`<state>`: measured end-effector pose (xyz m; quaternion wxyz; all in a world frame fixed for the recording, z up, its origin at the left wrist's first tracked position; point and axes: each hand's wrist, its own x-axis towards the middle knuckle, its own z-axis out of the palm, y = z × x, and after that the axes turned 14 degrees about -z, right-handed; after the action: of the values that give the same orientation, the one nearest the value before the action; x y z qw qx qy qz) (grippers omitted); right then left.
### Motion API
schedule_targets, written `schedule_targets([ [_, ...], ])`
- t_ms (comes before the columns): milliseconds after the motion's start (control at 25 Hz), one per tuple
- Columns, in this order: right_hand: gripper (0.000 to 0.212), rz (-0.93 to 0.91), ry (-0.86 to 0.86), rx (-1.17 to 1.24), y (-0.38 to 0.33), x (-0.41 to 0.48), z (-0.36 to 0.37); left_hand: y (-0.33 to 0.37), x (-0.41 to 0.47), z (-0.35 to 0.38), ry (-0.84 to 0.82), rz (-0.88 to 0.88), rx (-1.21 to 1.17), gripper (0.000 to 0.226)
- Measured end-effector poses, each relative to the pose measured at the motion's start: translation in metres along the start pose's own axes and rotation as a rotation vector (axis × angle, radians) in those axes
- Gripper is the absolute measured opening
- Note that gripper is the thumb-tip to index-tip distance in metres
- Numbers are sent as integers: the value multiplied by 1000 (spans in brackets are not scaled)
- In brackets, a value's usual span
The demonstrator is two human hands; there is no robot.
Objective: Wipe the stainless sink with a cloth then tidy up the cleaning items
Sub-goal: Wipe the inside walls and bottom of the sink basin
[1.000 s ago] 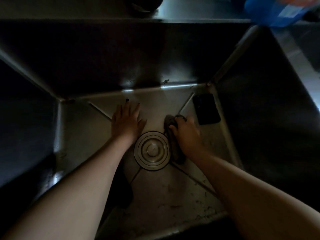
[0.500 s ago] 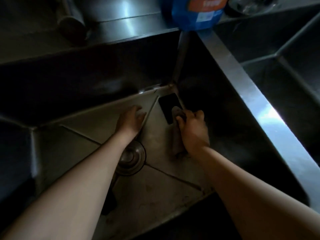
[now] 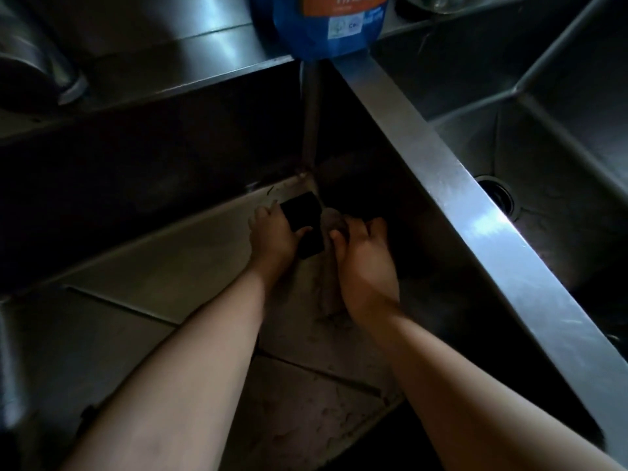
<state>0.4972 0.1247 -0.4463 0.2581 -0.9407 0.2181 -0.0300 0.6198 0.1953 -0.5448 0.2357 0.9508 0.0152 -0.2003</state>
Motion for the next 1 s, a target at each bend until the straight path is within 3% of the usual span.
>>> schedule_targets([
  [200, 37, 37, 48, -1, -1, -7, 1, 7, -3, 4, -21, -132, -75, 54],
  [440, 38, 140, 88, -17, -4, -23, 2, 15, -18, -2, -162, -115, -556, 46],
  [640, 37, 155, 75, -33, -4, -28, 1, 7, -26, -12, -190, -215, -715, 39],
  [800, 39, 168, 67, -14, -10, -31, 4, -27, -22, -35, -181, -392, -849, 25],
  [1000, 39, 150, 54, 2, -27, -35, 16, -91, -19, -84, -28, -471, -860, 17],
])
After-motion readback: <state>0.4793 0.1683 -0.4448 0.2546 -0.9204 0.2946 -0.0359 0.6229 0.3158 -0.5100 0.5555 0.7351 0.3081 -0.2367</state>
